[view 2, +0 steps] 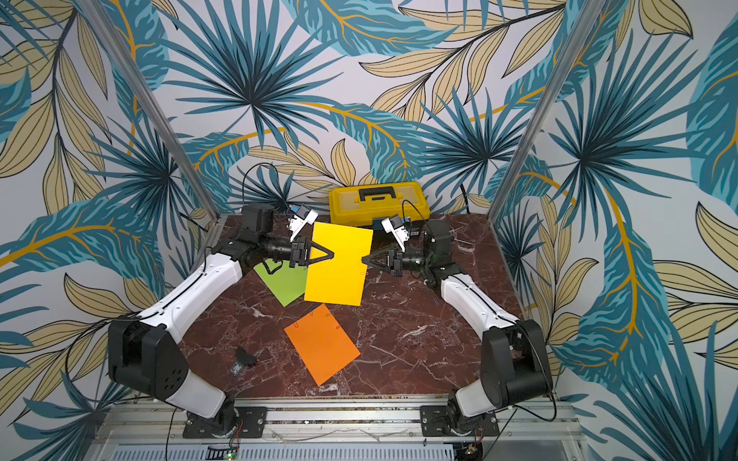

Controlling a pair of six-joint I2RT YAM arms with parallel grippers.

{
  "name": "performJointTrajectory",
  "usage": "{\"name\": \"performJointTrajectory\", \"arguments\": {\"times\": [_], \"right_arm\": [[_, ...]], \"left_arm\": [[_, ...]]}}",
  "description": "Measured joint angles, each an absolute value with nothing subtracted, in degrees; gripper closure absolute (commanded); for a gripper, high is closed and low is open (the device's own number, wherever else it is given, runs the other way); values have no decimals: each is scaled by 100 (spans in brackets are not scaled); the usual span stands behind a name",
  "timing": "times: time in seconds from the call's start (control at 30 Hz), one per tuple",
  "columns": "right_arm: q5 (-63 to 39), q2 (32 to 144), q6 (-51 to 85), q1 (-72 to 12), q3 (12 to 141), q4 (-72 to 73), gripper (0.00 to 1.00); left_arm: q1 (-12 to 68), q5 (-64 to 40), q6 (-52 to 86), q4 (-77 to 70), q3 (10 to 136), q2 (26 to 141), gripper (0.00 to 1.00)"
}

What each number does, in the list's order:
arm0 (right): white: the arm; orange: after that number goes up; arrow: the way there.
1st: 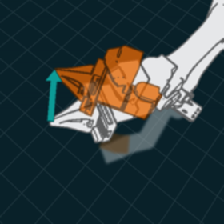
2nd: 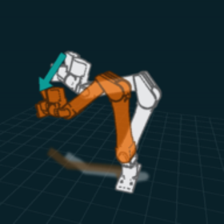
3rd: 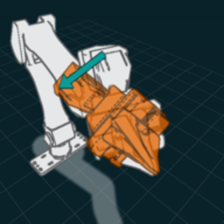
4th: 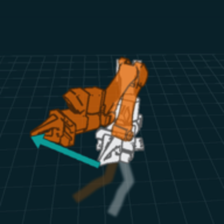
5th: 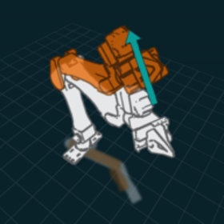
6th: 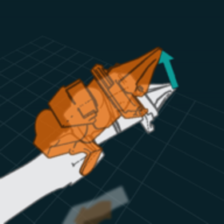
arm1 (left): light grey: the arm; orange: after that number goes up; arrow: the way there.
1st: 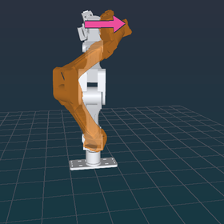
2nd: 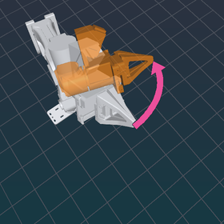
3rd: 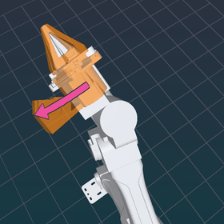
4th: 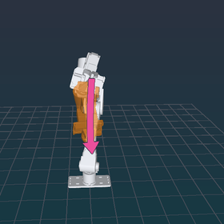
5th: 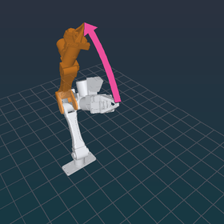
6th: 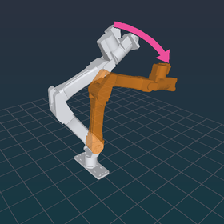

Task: Unclip the paperclips from the documents
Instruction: Remove the paper clip from the document.

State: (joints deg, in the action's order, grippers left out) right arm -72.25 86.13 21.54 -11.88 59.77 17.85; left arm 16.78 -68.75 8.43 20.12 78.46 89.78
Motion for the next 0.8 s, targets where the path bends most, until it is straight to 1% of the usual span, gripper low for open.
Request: {"name": "performJointTrajectory", "arguments": {"times": [0.27, 0.8], "right_arm": [[-7205, 8613, 2097, -1188, 5977, 1723, 94], [-7177, 8613, 1833, -1194, 6060, 1308, 95]], "left_arm": [[1678, -6860, 836, 2012, 7800, 8901, 100], [1678, -6816, 694, 2038, 7738, 8882, 100]]}}
